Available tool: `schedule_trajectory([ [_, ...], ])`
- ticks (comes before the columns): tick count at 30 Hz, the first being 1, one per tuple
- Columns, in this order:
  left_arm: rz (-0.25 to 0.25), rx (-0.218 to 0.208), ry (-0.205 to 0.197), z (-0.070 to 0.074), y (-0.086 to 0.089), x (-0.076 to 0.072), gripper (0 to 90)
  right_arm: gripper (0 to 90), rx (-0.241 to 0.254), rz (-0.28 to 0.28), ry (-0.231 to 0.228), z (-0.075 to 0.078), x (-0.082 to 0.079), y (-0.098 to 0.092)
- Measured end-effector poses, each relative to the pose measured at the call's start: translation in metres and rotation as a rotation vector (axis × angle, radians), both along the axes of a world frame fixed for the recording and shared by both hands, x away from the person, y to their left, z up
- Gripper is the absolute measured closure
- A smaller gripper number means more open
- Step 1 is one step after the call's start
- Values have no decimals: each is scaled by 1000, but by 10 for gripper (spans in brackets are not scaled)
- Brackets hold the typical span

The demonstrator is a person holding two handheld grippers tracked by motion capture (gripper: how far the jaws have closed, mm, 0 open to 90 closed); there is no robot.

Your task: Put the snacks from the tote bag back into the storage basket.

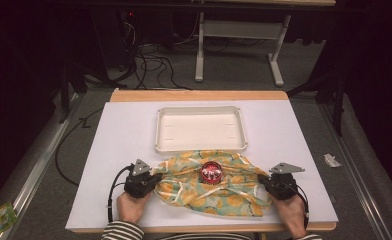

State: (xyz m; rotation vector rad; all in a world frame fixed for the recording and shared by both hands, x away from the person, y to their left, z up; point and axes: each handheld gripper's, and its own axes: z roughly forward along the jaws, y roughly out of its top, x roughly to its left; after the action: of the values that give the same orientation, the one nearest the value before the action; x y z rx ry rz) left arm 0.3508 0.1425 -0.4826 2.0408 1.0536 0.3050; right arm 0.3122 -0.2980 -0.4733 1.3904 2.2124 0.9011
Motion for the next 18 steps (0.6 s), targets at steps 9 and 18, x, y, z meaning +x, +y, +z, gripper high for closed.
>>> schedule_trajectory([
  [9,-39,-26,-36,3,-2,-3,787,818,36,8,-26,6,-4,2],
  [18,-59,-42,-76,10,-1,-10,628,764,86,51,-64,21,-4,8],
])
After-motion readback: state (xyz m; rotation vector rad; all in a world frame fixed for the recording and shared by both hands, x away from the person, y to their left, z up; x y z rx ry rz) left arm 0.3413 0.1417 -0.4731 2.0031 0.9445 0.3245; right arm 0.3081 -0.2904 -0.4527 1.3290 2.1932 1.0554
